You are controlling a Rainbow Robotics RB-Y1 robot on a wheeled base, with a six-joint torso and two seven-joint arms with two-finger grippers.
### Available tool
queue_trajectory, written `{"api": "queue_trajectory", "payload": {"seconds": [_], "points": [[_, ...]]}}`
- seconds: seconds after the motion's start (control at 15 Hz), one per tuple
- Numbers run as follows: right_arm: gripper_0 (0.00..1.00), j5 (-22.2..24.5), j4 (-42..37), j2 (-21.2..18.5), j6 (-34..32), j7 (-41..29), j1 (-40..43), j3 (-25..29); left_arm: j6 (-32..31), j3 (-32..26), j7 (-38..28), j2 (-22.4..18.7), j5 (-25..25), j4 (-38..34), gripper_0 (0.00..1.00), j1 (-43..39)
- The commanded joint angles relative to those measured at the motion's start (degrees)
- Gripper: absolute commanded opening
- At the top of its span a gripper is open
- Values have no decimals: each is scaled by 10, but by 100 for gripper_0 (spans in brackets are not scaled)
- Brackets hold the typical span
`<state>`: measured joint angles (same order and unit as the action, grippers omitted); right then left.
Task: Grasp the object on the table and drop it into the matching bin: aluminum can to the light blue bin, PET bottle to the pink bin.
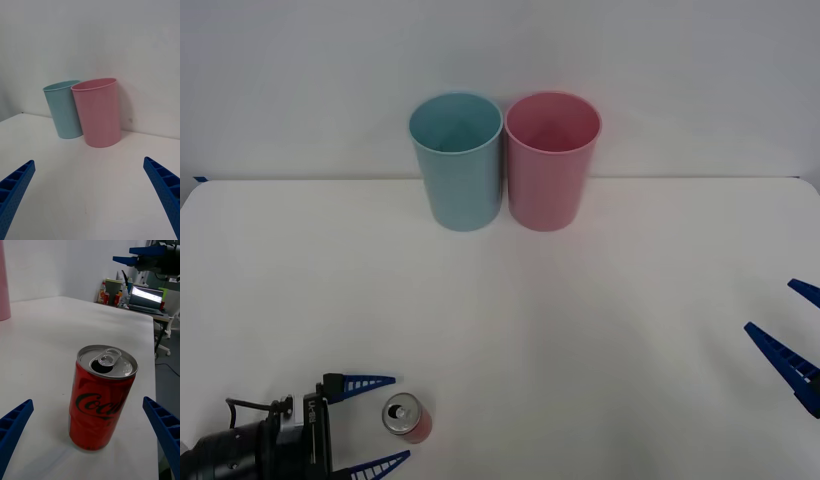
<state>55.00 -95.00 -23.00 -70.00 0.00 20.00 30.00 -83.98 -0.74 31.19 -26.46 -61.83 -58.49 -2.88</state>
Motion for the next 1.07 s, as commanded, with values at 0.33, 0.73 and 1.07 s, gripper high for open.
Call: {"api": "queue_trajectory", "payload": {"seconds": [0.33, 0.73, 1.07], "points": [[100, 0, 0, 0, 0, 0, 0, 0, 10, 0, -3, 16, -27, 3, 100, 16], [100, 0, 0, 0, 0, 0, 0, 0, 12, 0, -5, 31, -33, 3, 100, 17], [100, 0, 0, 0, 0, 0, 0, 0, 12, 0, -2, 31, -37, 3, 28, 19]]}}
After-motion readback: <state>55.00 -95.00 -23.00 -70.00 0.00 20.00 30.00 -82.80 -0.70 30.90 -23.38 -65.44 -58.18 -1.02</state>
